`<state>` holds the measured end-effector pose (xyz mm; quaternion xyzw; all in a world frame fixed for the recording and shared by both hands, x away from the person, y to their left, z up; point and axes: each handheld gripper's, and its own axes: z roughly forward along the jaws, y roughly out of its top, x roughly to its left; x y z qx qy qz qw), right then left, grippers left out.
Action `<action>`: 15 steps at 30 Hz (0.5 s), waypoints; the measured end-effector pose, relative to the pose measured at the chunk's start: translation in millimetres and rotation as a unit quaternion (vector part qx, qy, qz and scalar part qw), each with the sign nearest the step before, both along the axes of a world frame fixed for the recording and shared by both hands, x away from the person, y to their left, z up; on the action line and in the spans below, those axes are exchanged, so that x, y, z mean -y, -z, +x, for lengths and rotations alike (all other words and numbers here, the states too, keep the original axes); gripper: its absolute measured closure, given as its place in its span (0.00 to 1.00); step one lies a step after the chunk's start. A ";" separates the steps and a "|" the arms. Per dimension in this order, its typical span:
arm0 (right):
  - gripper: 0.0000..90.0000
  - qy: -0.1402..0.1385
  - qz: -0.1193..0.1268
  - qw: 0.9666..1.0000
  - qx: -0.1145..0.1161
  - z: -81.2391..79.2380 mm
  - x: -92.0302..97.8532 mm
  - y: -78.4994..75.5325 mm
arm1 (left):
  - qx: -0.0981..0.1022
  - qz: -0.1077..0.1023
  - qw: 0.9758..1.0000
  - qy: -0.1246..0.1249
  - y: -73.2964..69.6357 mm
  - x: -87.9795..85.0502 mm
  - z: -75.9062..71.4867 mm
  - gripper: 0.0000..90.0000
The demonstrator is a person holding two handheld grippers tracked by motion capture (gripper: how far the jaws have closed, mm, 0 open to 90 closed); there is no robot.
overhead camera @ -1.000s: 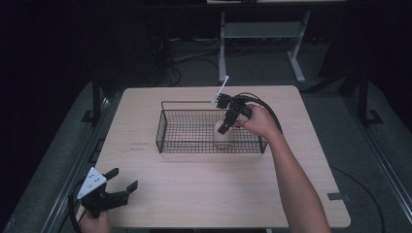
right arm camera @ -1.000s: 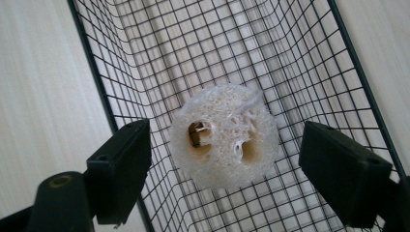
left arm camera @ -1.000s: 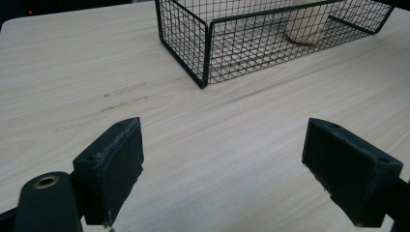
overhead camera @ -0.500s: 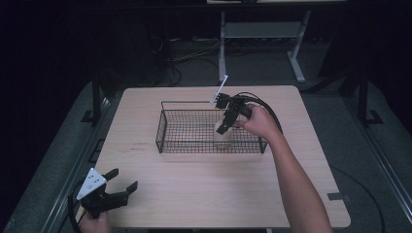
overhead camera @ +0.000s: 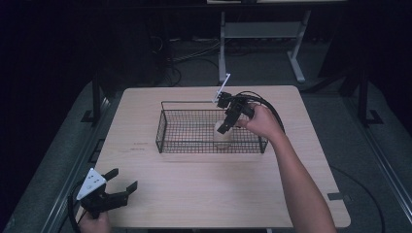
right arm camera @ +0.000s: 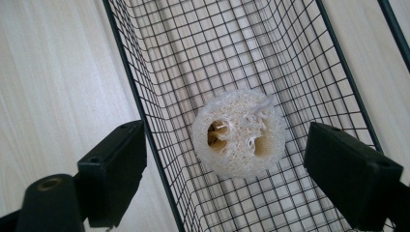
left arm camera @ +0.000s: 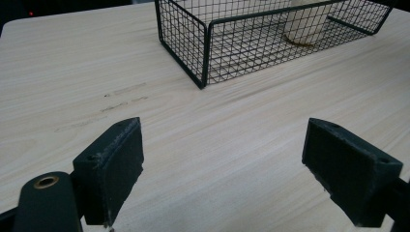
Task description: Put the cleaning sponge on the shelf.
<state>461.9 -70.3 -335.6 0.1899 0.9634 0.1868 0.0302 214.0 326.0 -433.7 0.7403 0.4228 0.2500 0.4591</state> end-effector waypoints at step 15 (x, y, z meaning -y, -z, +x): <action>0.16 -0.016 -0.003 1.000 0.009 -13.2 -0.3 -9.4 | -0.001 0.003 1.000 0.002 0.1 1.4 0.4 0.15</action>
